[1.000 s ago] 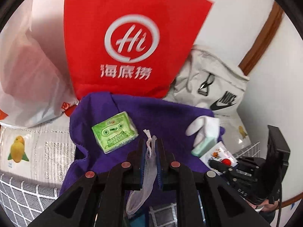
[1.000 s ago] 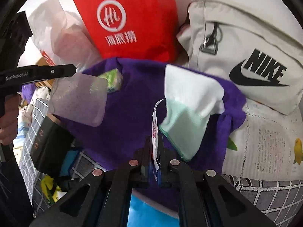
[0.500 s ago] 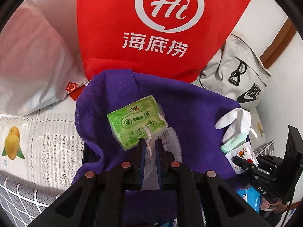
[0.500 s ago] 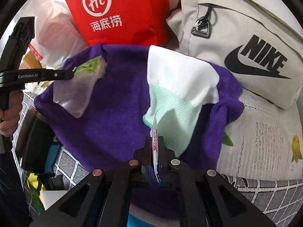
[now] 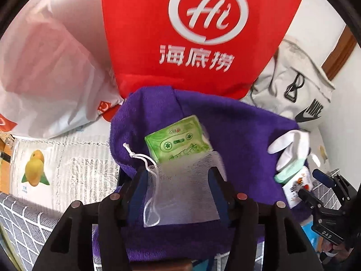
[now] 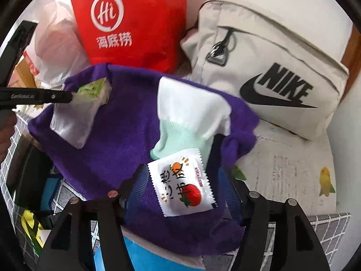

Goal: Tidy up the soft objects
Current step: 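Open both tools to drop the mesh bag and snack packet onto the purple towel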

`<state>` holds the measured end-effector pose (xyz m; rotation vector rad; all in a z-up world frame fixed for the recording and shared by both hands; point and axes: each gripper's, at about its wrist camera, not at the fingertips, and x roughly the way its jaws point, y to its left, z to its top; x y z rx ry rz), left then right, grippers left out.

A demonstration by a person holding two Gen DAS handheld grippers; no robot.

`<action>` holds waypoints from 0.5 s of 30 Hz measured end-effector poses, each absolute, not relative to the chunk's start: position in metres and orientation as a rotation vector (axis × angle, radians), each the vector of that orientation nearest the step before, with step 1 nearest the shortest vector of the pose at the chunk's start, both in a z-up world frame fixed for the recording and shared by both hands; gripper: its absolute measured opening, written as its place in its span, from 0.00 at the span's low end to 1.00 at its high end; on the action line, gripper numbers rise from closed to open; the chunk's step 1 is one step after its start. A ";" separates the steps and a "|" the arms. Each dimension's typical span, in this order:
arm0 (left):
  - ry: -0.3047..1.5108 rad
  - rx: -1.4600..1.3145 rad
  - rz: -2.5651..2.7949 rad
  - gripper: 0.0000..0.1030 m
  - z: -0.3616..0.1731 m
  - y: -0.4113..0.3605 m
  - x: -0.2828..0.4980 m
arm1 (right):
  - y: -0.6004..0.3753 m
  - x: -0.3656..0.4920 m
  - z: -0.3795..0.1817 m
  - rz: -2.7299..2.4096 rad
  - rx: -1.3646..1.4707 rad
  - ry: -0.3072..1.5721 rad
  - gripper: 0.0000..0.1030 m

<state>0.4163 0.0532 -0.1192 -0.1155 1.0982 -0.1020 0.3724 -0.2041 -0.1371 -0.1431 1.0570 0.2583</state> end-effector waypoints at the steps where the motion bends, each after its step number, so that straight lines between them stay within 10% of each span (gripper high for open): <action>1: 1.086 -0.118 -0.104 0.54 -0.114 0.055 0.414 | -0.206 0.372 -0.134 0.246 -0.147 1.056 0.65; 15: 0.990 -0.117 -0.214 0.58 -0.051 0.025 0.364 | -0.204 0.291 -0.076 0.272 -0.078 0.968 0.65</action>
